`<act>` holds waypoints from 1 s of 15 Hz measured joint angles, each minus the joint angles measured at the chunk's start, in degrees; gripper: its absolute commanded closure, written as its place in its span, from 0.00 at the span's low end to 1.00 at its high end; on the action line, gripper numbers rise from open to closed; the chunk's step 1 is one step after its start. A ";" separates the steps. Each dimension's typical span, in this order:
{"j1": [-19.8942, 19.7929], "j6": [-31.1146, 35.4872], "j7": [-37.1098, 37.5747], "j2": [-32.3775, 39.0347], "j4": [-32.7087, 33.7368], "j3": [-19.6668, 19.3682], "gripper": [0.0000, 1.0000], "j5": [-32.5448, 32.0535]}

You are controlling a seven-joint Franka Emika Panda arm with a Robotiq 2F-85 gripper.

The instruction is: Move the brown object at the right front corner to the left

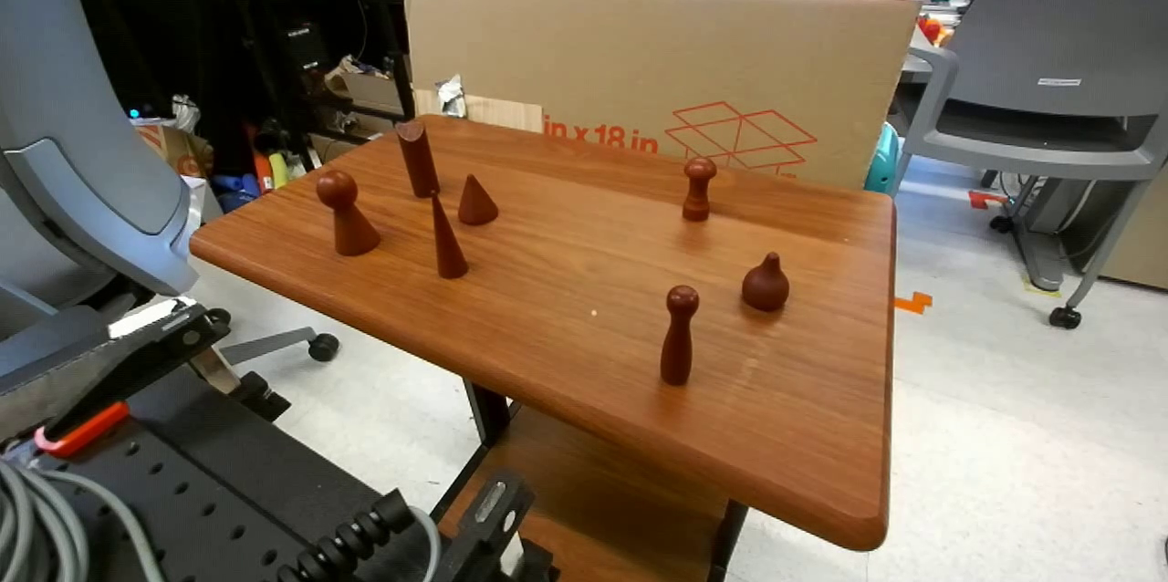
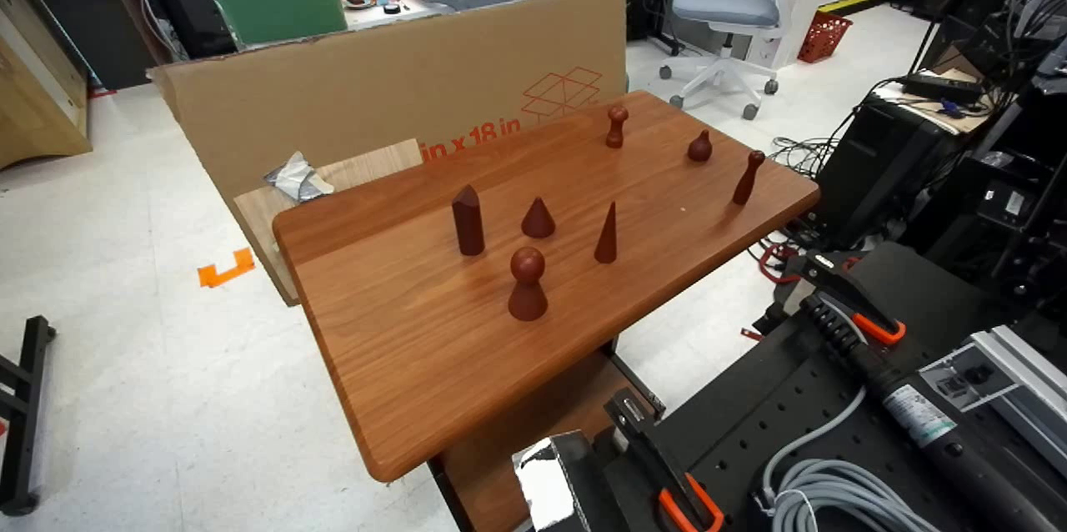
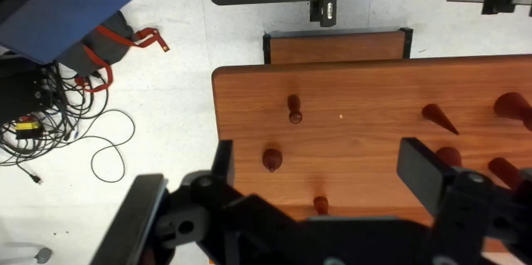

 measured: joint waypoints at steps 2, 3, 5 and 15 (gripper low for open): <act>0.00 2.73 1.97 4.65 0.01 1.94 0.00 -1.58; 0.02 3.51 2.68 6.81 0.13 2.95 0.00 -2.04; 0.04 4.62 3.56 10.79 0.56 4.69 0.00 -2.32; -0.12 4.57 4.46 25.03 8.59 5.30 0.00 -2.53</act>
